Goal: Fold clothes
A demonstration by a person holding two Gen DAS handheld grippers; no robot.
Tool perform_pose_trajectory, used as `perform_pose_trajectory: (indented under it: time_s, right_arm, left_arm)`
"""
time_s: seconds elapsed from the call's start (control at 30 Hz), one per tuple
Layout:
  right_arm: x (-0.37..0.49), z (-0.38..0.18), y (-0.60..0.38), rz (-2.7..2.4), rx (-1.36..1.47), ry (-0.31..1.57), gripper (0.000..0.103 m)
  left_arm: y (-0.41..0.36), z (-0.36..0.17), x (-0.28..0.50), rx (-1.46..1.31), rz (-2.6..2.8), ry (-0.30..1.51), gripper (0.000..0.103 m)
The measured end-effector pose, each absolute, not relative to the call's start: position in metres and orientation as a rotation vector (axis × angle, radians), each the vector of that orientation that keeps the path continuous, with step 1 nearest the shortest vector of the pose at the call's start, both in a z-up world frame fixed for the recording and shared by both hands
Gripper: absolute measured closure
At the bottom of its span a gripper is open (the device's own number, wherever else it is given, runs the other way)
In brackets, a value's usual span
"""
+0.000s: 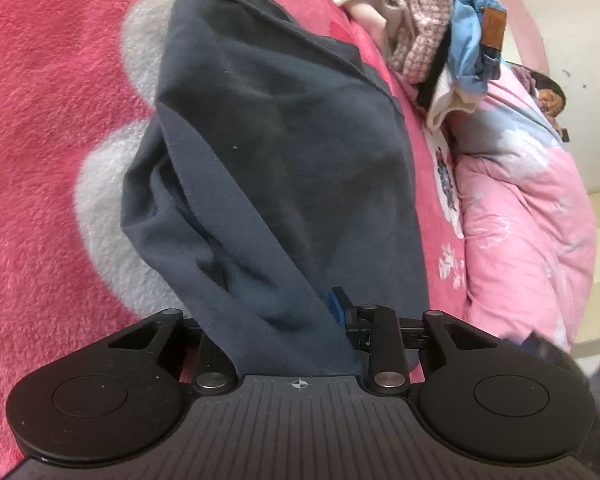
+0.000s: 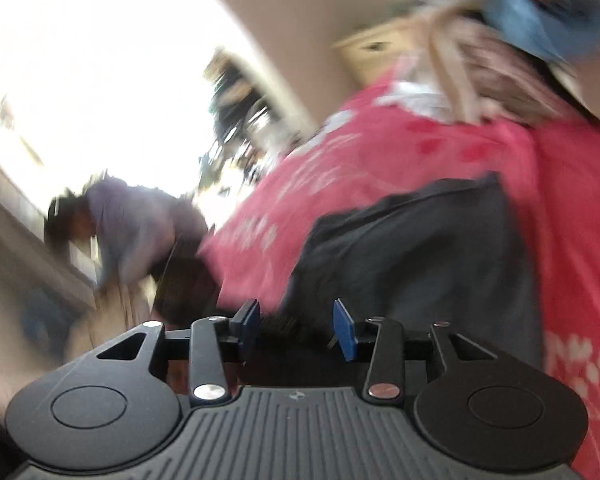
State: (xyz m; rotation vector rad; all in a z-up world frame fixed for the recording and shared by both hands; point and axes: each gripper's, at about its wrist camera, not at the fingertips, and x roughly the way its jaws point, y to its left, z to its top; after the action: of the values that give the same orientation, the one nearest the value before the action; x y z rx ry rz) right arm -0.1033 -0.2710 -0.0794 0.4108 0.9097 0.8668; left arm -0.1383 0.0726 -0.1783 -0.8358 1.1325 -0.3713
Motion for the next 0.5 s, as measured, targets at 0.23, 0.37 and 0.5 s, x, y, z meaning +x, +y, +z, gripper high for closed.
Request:
perform_pose_trajectory:
  time_s: [0.23, 0.37, 0.5]
  right_arm:
    - [0.003, -0.121, -0.307, 0.635, 0.449, 1.132, 0.038]
    - [0.027, -0.153, -0.311, 0.653, 0.45, 1.202, 0.035]
    - [0.031, -0.176, -0.311, 0.728, 0.513, 1.226, 0.033]
  left_arm:
    - [0.067, -0.173, -0.146, -0.757, -0.355, 1.095, 0.076]
    - [0.064, -0.172, -0.15, -0.708, -0.373, 1.067, 0.077]
    - [0.064, -0.173, -0.154, -0.689, -0.396, 1.042, 0.077]
